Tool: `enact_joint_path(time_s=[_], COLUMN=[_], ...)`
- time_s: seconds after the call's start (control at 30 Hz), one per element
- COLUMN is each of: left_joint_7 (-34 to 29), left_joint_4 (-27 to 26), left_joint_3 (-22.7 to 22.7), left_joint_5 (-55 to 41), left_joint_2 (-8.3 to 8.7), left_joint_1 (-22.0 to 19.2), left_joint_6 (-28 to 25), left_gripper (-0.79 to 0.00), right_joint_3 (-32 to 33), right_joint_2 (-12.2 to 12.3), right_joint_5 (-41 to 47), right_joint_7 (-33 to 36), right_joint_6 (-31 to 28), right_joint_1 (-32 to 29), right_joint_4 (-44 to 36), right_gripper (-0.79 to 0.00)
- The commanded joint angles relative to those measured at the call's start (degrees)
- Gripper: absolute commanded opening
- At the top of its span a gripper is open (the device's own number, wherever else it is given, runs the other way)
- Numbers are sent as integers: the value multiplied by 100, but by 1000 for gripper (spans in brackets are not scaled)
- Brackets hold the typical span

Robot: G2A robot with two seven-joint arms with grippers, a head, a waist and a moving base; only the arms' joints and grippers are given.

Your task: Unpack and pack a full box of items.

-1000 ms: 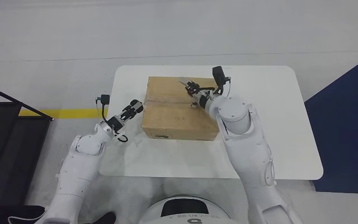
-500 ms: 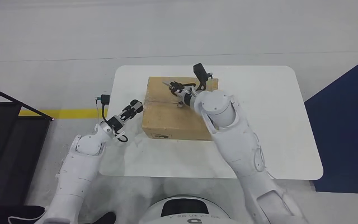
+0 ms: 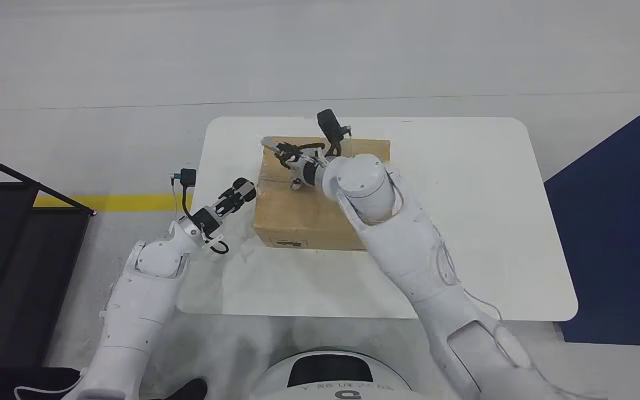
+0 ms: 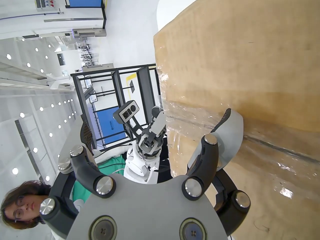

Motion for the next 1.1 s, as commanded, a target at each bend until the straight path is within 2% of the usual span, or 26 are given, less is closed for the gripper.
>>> enact_joint_path(time_s=[0.0, 0.27, 0.63, 1.07], left_joint_7=[0, 0, 0, 0], left_joint_4=[0, 0, 0, 0], left_joint_3=[0, 0, 0, 0], left_joint_5=[0, 0, 0, 0], left_joint_2=[0, 0, 0, 0], left_joint_1=[0, 0, 0, 0], left_joint_6=[0, 0, 0, 0], left_gripper=[-785, -785, -785, -785], right_joint_3=[-31, -332, -691, -920], right_joint_2=[-39, -172, -331, -504], right_joint_5=[201, 579, 910, 1316], right_joint_7=[-110, -281, -456, -277], right_joint_6=[-55, -285, -712, -736], right_joint_1=[87, 413, 677, 1140], right_joint_4=[184, 693, 948, 1767], right_gripper=[0, 0, 0, 0])
